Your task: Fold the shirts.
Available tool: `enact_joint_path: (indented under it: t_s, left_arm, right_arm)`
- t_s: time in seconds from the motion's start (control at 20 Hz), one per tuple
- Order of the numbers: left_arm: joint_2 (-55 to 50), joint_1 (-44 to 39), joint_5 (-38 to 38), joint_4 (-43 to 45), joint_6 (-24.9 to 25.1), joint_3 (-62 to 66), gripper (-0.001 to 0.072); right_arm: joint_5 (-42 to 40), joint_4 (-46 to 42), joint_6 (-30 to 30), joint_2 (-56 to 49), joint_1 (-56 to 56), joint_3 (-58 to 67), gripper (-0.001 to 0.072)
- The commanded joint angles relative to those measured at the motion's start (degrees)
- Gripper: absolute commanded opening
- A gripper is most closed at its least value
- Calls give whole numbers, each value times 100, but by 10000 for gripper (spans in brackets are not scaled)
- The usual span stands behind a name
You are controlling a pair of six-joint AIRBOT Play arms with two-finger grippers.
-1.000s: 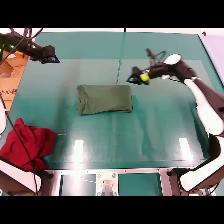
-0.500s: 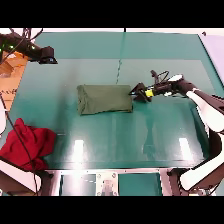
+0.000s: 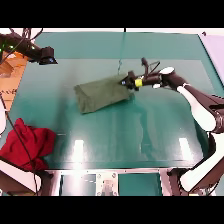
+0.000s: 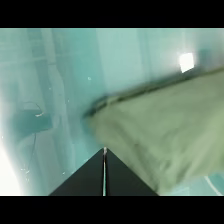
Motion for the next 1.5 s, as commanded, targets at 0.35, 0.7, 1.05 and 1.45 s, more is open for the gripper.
enact_joint_path:
  t_s: [0.35, 0.7, 1.05, 1.45]
  left_arm:
    - [4, -2, -125, 2, -2, 0, 22]
    - [4, -2, -120, 2, -2, 0, 21]
    - [4, -2, -131, -2, -2, 0, 21]
    - [4, -13, -334, -22, -2, 0, 22]
  right_arm:
    - [647, -2048, 1453, 2337, -3379, 785, 11]
    - [946, -2354, 1851, 2977, -6450, 782, 11]
    - [1513, -3803, 2498, 3329, -7455, 704, 10]
    - [2680, -6647, 2981, 3333, -7479, -313, 11]
